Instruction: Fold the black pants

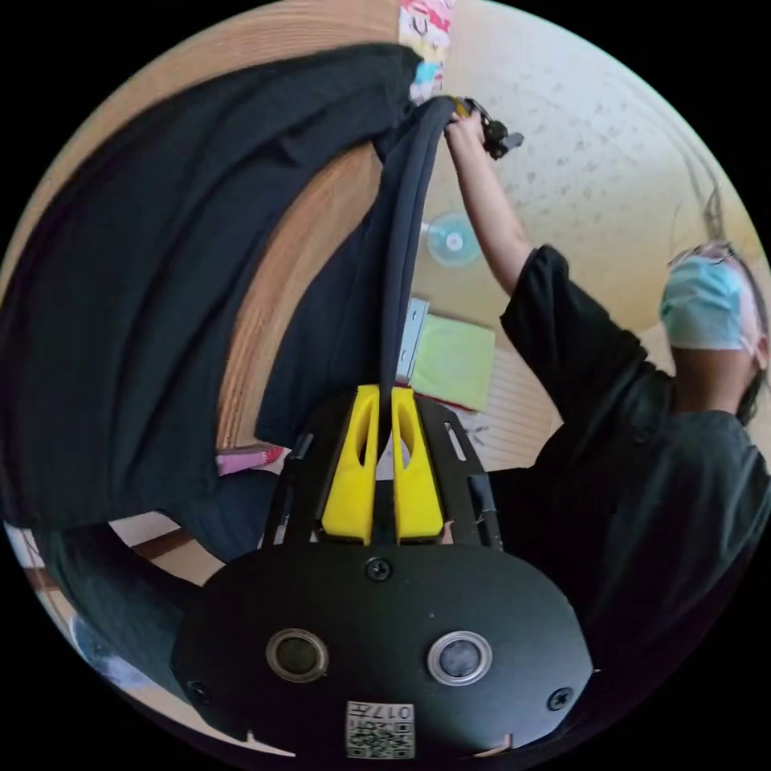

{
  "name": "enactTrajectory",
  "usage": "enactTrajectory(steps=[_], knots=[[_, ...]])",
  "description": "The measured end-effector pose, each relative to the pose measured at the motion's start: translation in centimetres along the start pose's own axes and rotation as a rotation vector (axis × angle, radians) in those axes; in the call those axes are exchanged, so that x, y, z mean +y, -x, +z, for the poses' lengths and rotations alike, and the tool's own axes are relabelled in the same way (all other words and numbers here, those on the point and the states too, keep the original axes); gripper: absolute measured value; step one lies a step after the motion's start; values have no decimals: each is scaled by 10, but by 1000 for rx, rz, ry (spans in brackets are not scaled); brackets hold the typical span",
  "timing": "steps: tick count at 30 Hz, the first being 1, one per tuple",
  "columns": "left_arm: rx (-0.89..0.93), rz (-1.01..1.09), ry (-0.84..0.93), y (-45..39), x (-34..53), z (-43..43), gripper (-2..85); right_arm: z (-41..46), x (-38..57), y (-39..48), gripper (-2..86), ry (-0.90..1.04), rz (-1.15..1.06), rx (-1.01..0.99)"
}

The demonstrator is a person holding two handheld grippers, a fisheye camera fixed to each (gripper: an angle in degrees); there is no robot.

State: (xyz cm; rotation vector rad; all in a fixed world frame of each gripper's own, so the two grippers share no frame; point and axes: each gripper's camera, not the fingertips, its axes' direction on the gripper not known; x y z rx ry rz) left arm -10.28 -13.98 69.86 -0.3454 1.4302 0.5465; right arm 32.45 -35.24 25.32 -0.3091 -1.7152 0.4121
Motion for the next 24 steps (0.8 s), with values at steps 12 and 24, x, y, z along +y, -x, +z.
enactTrajectory(steps=[12,24], knots=[[-544,-6,159,39,-49,-64,29,52,256,7,63,361,-272,-369],[-657,116,398,10,-67,-40,12,22,599,-32,74,670,261,-442]])
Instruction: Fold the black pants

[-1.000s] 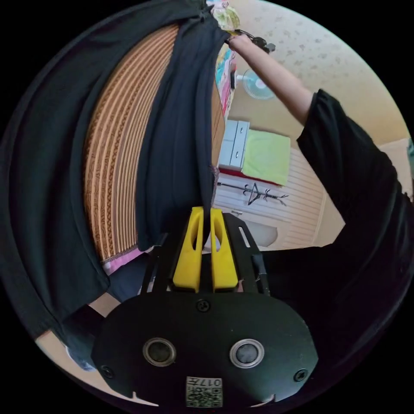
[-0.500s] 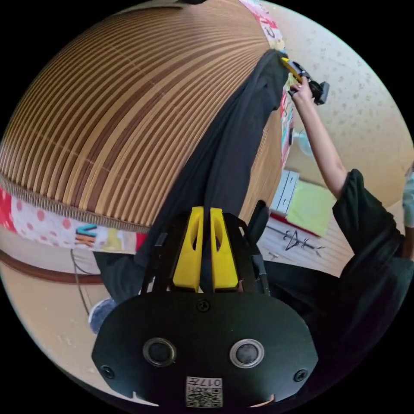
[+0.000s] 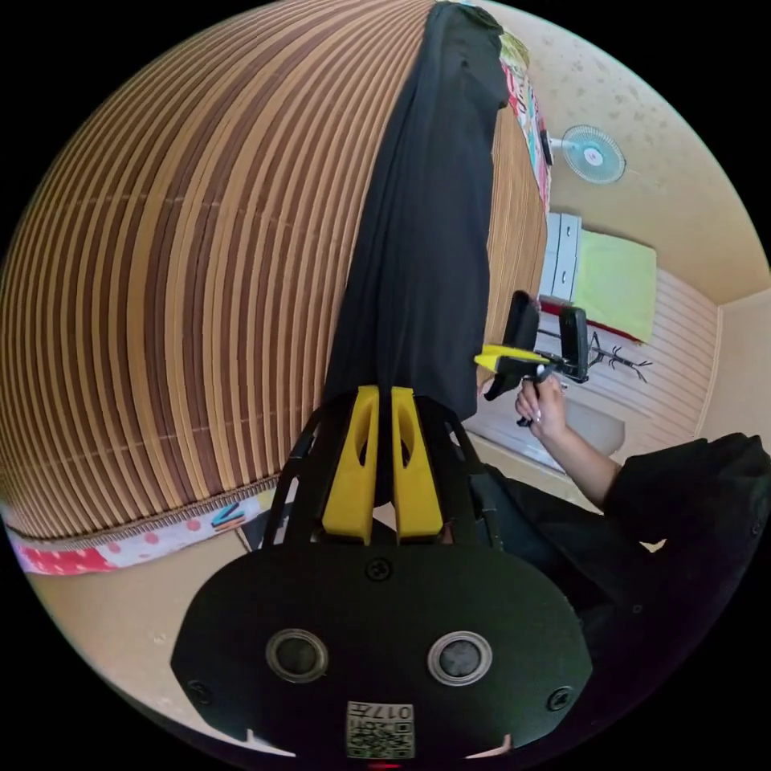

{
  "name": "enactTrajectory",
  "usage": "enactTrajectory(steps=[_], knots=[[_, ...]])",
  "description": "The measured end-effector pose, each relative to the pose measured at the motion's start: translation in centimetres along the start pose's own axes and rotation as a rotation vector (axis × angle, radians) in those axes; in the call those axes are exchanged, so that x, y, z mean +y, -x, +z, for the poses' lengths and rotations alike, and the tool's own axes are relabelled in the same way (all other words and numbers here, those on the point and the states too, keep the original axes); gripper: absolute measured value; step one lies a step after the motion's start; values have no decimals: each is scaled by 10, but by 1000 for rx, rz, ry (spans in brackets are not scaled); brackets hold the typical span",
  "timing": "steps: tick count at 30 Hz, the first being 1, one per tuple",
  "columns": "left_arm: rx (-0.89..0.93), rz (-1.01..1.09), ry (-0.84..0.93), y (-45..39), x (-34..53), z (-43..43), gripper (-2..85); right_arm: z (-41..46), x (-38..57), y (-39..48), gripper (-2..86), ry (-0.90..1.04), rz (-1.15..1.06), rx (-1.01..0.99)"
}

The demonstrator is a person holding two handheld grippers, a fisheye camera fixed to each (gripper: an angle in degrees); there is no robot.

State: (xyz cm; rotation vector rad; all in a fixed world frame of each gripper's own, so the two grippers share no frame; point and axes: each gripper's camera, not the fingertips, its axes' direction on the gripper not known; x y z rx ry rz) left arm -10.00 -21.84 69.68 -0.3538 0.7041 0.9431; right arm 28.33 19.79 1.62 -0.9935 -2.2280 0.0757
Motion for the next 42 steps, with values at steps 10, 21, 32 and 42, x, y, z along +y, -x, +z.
enactTrajectory(steps=[10,21,32,42], knots=[[341,58,-32,-23,35,-50,5,-30,63,23,24,-233,-29,-115],[141,-99,-176,1,80,-15,43,32,70,-41,42,-279,122,-132],[-132,157,-166,-54,48,5,61,26,-17,-57,60,-148,29,-52],[-81,53,-99,-71,109,28,70,10,39,-68,59,-205,132,-75]])
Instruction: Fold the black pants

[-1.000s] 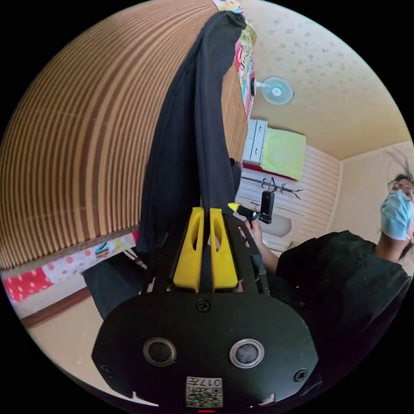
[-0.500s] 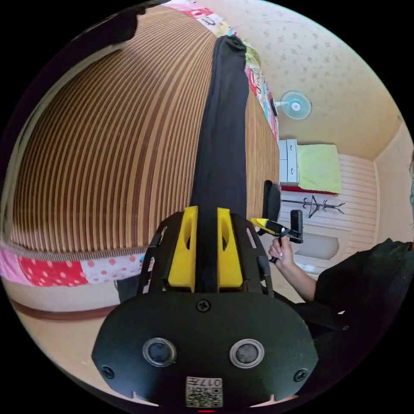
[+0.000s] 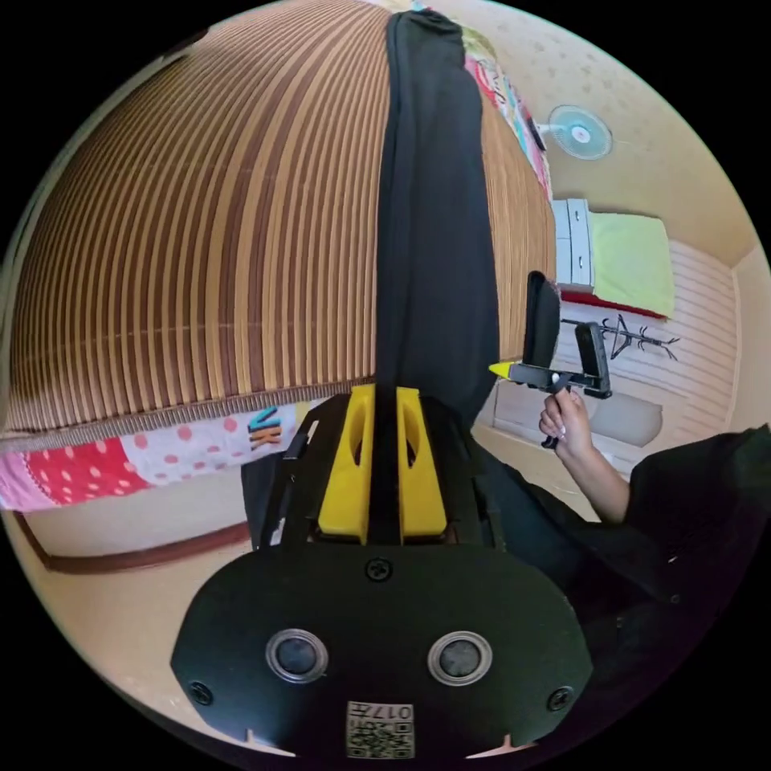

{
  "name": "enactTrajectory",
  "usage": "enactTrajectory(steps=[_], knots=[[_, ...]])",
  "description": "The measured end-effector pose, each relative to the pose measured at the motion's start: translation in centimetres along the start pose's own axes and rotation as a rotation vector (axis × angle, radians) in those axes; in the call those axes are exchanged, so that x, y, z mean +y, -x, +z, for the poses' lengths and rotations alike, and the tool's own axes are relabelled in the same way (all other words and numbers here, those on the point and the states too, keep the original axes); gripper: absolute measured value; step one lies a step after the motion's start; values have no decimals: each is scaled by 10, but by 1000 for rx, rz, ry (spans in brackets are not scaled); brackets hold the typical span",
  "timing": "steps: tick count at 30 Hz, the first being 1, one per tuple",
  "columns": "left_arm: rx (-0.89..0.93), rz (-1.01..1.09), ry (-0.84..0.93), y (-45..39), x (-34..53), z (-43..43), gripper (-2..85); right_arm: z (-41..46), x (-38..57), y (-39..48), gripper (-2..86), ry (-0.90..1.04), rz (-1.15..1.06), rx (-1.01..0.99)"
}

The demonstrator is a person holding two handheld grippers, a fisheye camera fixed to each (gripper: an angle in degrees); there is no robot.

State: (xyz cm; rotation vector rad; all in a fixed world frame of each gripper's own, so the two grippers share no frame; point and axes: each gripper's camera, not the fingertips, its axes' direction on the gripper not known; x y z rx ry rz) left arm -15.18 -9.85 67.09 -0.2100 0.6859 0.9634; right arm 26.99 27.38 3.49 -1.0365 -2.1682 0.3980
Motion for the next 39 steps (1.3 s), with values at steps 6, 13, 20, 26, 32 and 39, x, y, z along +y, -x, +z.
enactTrajectory(steps=[6,13,20,26,32,39], knots=[[167,35,-144,12,-96,-32,132,-49,-78,-43,131,-163,-20,-197],[124,155,-201,-15,-219,-45,114,-59,-199,-43,134,-215,-100,-326],[155,147,-192,-21,-212,-44,109,-50,-216,-24,120,-101,-150,-271],[248,105,-162,-1,-157,-43,95,-43,-167,-50,93,-63,-151,-327],[466,82,-52,22,-182,-37,49,-28,-191,-69,46,28,-111,-564],[603,311,-76,-28,-123,-99,41,-75,-119,-52,21,-84,-215,-775]])
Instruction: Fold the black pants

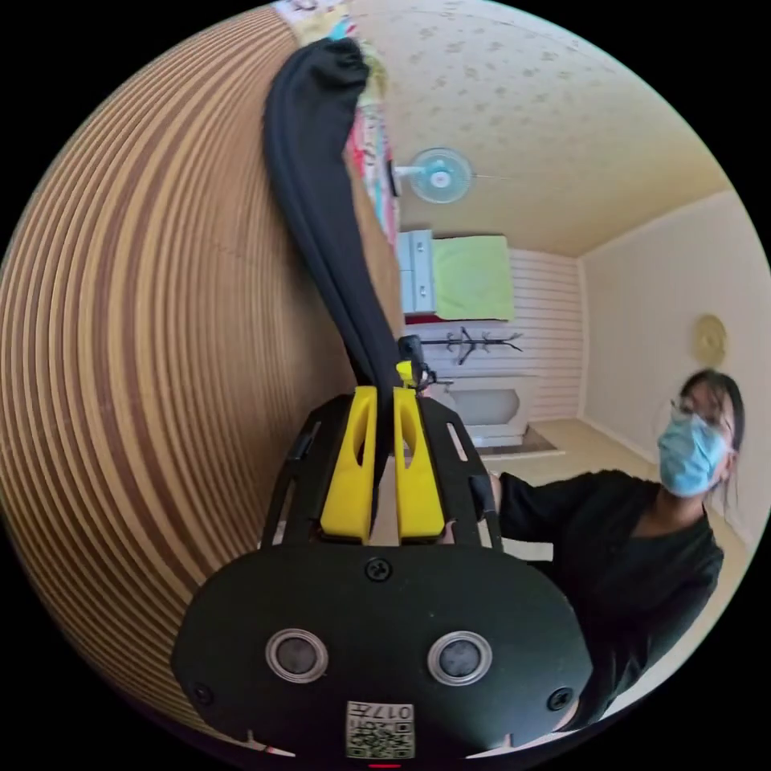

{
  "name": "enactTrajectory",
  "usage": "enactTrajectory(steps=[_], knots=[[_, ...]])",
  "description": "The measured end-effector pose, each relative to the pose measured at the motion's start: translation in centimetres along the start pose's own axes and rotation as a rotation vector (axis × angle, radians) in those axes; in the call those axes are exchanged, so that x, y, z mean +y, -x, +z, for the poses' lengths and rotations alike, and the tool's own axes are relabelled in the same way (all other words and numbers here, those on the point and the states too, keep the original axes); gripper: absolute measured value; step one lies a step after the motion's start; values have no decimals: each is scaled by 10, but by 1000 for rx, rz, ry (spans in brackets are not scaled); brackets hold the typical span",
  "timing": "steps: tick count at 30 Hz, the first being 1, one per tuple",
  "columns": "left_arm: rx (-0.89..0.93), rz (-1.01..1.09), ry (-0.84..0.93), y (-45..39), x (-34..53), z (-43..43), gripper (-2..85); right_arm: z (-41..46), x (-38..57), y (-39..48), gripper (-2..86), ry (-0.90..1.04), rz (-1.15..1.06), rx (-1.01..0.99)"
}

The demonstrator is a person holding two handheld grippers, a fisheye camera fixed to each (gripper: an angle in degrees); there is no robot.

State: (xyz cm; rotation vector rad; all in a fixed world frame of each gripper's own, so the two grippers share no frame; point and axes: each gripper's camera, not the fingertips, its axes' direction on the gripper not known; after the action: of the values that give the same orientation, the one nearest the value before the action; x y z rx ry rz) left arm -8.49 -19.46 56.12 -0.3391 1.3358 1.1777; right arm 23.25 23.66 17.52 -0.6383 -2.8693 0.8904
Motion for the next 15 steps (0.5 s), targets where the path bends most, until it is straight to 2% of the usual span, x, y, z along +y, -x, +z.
enactTrajectory(steps=[2,7,13,15], knots=[[25,80,-9,-45,23,-2,41,3,39,47,17,4,-77,-51],[48,325,-18,-201,94,-7,40,17,121,166,9,-1,-208,-16],[96,647,-69,-373,115,-26,40,41,174,337,7,8,-506,65],[102,746,-95,-418,109,-31,40,45,176,380,7,16,-615,38]])
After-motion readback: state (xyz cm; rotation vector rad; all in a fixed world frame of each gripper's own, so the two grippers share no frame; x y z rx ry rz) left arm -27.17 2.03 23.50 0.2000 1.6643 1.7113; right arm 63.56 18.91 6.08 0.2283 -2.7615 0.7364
